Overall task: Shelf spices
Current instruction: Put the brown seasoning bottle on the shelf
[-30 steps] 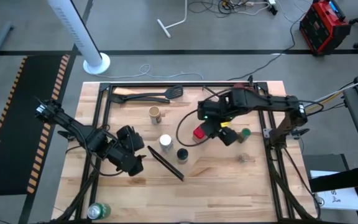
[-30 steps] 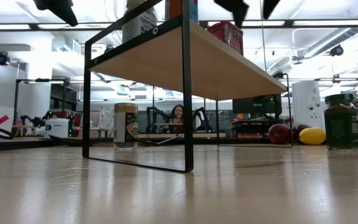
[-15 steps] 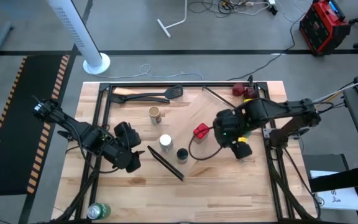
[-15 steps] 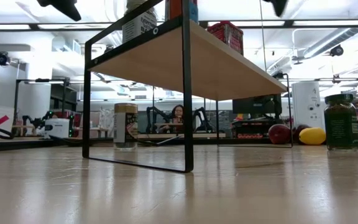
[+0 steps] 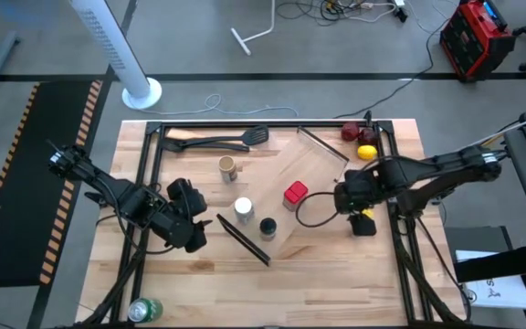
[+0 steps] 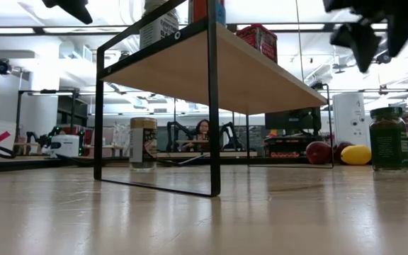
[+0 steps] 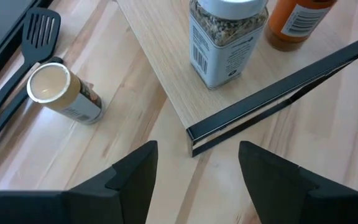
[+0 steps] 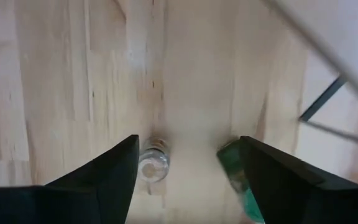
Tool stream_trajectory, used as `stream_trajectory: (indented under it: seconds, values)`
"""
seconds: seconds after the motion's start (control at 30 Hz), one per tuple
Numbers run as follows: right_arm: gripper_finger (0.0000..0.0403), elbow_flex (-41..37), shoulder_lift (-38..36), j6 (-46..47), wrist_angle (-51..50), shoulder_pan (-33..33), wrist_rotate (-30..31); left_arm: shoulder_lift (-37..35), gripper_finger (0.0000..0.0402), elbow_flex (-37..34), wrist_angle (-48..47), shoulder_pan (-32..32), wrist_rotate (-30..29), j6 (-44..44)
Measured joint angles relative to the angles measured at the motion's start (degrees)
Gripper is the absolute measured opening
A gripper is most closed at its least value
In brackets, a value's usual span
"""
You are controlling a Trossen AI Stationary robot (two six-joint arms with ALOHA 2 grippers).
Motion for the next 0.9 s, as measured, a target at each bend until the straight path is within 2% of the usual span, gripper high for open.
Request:
stream_trajectory:
  seconds: [0.33,0.7,0.9]
  values:
    - [0.0275,-14.11,-4.73,12.78,4.15,2.44,0.5,0.0,0.0218,0.0,0.0,0.0,0.0,-0.05]
    - [0.0267,-19.7,-4.74,20.86,9.18,9.86,0.09,0.0,0.0219,0.0,0.0,0.0,0.0,-0.65]
    - [0.0255,-20.3,-4.72,25.88,10.23,15.01,2.84,0.0,0.0219,0.0,0.0,0.0,0.01,-0.45]
